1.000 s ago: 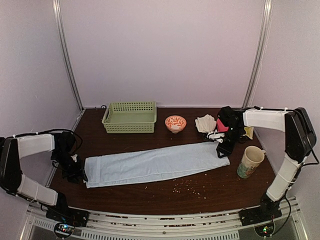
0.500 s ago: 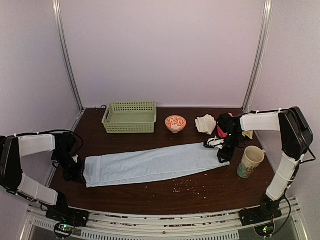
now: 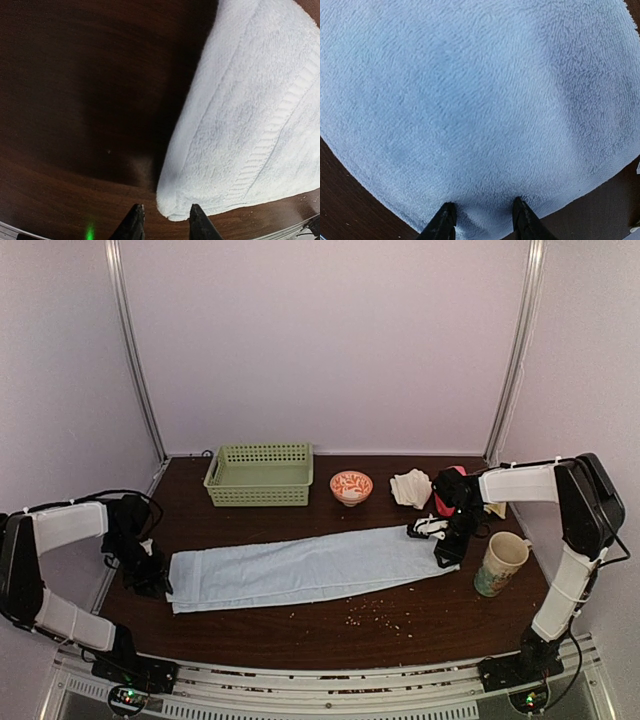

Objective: Roll the towels
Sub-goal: Adjust the towel at the center of the board.

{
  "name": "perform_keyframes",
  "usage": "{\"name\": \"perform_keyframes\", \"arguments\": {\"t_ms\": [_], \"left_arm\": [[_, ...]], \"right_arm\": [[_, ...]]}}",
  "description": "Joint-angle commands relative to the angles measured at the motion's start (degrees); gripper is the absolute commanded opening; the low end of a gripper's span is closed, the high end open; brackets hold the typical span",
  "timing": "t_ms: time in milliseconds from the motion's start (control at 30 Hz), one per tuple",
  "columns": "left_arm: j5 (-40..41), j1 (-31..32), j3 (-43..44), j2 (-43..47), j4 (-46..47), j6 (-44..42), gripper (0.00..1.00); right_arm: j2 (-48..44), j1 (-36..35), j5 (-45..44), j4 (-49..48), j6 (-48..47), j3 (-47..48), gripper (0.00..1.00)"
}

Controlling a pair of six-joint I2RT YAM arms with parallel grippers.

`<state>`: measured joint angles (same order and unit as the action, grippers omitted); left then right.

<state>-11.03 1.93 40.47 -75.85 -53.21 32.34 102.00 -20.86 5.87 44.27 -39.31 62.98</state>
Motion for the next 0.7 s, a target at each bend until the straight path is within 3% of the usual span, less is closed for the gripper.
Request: {"name": "perform_keyframes", "arguments": {"t_ms": [0, 167, 300, 667], "left_arm": [[-3.09, 0.22, -2.22, -1.16, 4.53, 0.42, 0.30], [-4.97, 0.18, -3.38, -1.58, 6.52, 0.03, 0.20], [-4.05, 0.19, -2.15, -0.28, 4.56, 0.28, 0.01], [-4.09, 1.79, 2.02, 4.40, -4.83, 1.73, 0.00]], "right_arm": [[2.07, 0.03, -1.74, -0.96, -0.52, -1.11, 0.39], [2.57, 0.03, -1.89, -1.18, -0.46, -1.16, 0.39], [2.90, 0.13, -1.95, -1.28, -0.42, -1.26, 0.39], [3.33, 1.26, -3.22, -0.93, -1.06, -1.64, 0.38]]}}
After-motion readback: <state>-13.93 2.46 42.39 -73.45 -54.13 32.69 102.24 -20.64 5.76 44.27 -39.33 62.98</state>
